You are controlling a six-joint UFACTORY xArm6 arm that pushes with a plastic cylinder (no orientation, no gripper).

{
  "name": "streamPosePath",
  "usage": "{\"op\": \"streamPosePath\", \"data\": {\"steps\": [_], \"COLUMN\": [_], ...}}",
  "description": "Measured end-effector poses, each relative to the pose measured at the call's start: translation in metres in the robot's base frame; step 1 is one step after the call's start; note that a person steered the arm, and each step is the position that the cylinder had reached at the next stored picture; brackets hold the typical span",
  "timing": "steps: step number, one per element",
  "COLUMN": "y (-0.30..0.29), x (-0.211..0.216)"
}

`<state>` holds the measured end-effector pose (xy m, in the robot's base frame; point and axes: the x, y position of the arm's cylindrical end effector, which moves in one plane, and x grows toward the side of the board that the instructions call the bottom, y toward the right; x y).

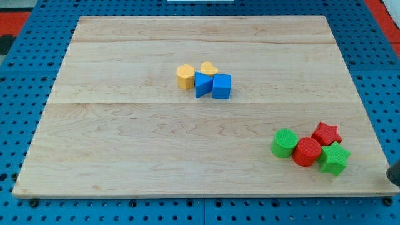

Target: Move your arm towards the bottom right side of the red star

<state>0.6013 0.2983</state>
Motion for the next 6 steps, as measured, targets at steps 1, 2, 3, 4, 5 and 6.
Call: {"op": "streamPosePath", "data": {"steps": [1, 2, 3, 4, 5, 6], "y": [0.000, 0.005, 0.025, -0.001, -0.029, -0.072], "x": [0.000, 0.000, -0.005, -0.041, -0.058, -0.060]}}
